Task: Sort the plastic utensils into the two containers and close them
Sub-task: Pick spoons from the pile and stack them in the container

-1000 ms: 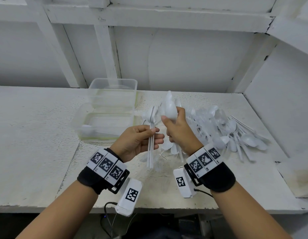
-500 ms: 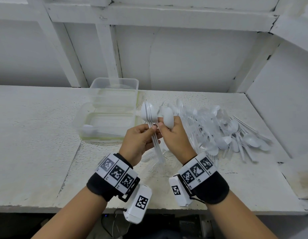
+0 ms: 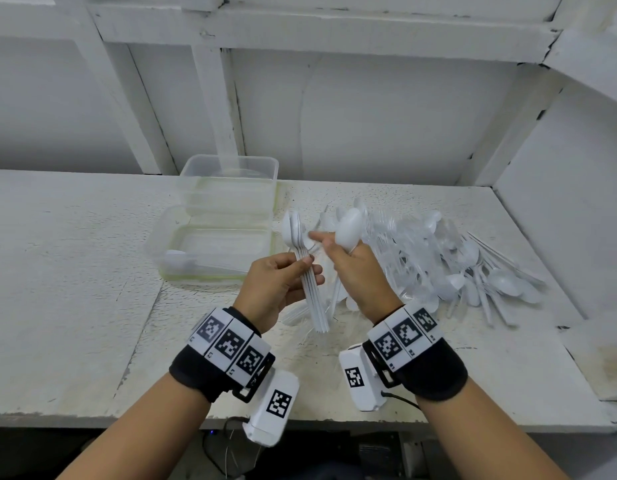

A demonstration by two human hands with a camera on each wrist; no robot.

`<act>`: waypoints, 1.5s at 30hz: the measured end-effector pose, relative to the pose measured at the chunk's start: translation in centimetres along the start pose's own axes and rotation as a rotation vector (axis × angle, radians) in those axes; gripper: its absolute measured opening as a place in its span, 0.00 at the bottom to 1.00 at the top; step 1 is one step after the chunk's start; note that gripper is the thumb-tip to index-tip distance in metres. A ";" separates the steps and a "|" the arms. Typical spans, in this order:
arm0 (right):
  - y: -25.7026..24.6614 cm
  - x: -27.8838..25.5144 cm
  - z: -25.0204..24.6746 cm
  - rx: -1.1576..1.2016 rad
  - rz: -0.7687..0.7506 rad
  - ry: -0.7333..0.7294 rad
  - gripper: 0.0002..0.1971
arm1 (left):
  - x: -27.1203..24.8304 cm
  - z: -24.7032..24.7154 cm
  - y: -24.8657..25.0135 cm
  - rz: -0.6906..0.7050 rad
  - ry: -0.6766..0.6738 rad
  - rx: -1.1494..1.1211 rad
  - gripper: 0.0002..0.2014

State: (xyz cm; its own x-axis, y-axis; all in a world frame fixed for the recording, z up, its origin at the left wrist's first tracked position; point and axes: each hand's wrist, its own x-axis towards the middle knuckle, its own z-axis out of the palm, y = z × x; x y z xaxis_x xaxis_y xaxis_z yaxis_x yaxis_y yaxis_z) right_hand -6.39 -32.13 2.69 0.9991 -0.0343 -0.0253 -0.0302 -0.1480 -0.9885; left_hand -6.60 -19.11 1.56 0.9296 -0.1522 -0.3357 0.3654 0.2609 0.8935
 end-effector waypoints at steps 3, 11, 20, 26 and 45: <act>-0.4 0.4 -0.8 0.036 -0.021 0.106 0.11 | -0.1 -0.1 0.1 -0.001 0.015 -0.011 0.05; 0.1 0.4 -0.5 -0.241 -0.138 0.062 0.03 | -0.4 0.1 0.1 -0.002 -0.004 -0.047 0.05; 0.5 0.4 1.1 -0.228 -0.167 0.080 0.09 | -0.7 0.5 0.1 0.033 -0.026 -0.016 0.07; 0.8 -0.2 2.0 0.121 -0.002 -0.021 0.26 | -0.6 0.5 0.2 -0.031 -0.077 -0.067 0.09; 0.4 1.7 4.6 -0.795 -0.458 -0.148 0.17 | 0.0 -3.8 2.5 0.030 0.232 -0.019 0.14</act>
State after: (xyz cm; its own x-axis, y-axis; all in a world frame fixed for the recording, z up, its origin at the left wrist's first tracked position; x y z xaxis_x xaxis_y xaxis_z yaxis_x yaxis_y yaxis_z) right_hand -4.55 -27.74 1.61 0.9108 0.3129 0.2692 0.4108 -0.7518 -0.5158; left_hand -5.46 -14.83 2.62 0.9256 0.0782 -0.3704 0.3361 0.2806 0.8990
